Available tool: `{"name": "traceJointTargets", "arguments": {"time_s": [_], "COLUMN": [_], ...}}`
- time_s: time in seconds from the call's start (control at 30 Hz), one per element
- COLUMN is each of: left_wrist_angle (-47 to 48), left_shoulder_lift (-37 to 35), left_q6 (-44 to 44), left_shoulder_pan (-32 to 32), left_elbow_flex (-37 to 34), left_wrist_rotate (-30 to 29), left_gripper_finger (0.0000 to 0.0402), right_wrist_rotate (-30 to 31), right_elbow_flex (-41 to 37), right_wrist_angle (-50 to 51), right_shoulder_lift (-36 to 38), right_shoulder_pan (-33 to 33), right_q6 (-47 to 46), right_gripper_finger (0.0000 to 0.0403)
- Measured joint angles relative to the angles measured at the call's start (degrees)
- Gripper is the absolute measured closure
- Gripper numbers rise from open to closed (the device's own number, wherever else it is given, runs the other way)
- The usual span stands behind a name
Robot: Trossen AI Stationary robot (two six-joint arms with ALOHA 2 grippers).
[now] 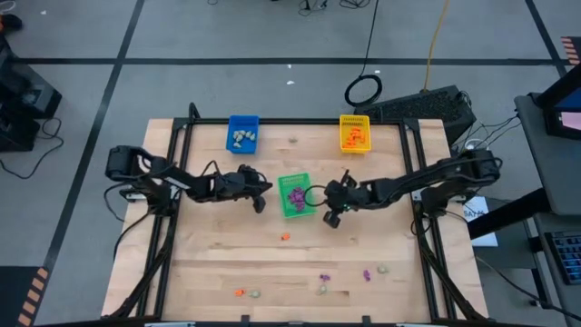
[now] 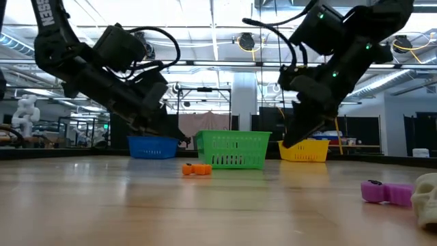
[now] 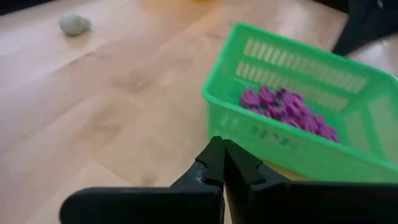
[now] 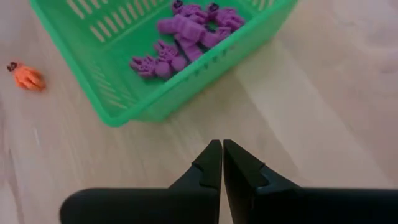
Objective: Sort Halloween decoration
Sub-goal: Put the white skull toy into the blue bin
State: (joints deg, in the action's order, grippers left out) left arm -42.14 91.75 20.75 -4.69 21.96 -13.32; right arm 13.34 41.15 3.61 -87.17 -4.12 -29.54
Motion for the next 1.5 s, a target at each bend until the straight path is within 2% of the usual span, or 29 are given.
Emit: {"name": "traceJointTargets", "arguments": {"time_s": [0.27,0.47,0.63,0.77,0.9,1.07,1.2,1.33,1.4,1.5], "left_wrist_angle": [-3.86,-3.56,-2.87,2.06,16.99,34.69,43.27,50.54,52.44,57.2], "left_shoulder_lift": [0.91,0.53,-3.53,-8.48,-9.76,-6.58,-3.03,2.05,4.88,9.51], "left_q6": [-0.28,-3.41,-5.77,-8.58,-14.45,-24.94,-30.88,-35.74,-36.64,-37.99], "left_shoulder_pan": [-2.27,-4.44,-7.52,-10.41,-13.33,-16.99,-20.53,-22.69,-23.62,-25.39], "left_elbow_flex": [0.02,0.02,0.02,1.48,9.11,22.23,30.99,38.54,41.92,47.0], "left_wrist_rotate": [-0.02,0.04,4.18,6.88,9.73,12.24,16.68,17.38,17.91,21.78], "left_gripper_finger": [0.0399,0.0399,0.0399,0.0399,0.0399,0.0399,0.0399,0.0399,0.0398,0.0396], "right_wrist_rotate": [-3.08,-3.07,-3.1,-3.24,-4.92,-5.05,-4.63,-4.4,-4.28,-4.26], "right_elbow_flex": [0.0,0.0,0.0,0.0,0.04,0.04,0.04,0.04,0.04,0.04], "right_wrist_angle": [-10.34,-12.76,-14.04,-15.69,-16.75,-16.02,-11.35,-5.48,-3.32,-1.27], "right_shoulder_lift": [-4.79,-5.63,-5.63,-5.63,-5.63,-4.96,-2.16,1.33,2.58,3.64], "right_shoulder_pan": [-1.55,-1.67,-1.66,-2.23,-2.52,-2.99,-3.61,-3.46,-3.48,-3.5], "right_q6": [0.15,0.28,0.39,1.6,3.11,5.08,7.81,10.28,11.31,12.57], "right_gripper_finger": [0.0401,0.0401,0.0401,0.0401,0.0401,0.0401,0.0401,0.0401,0.0401,0.0401]}}
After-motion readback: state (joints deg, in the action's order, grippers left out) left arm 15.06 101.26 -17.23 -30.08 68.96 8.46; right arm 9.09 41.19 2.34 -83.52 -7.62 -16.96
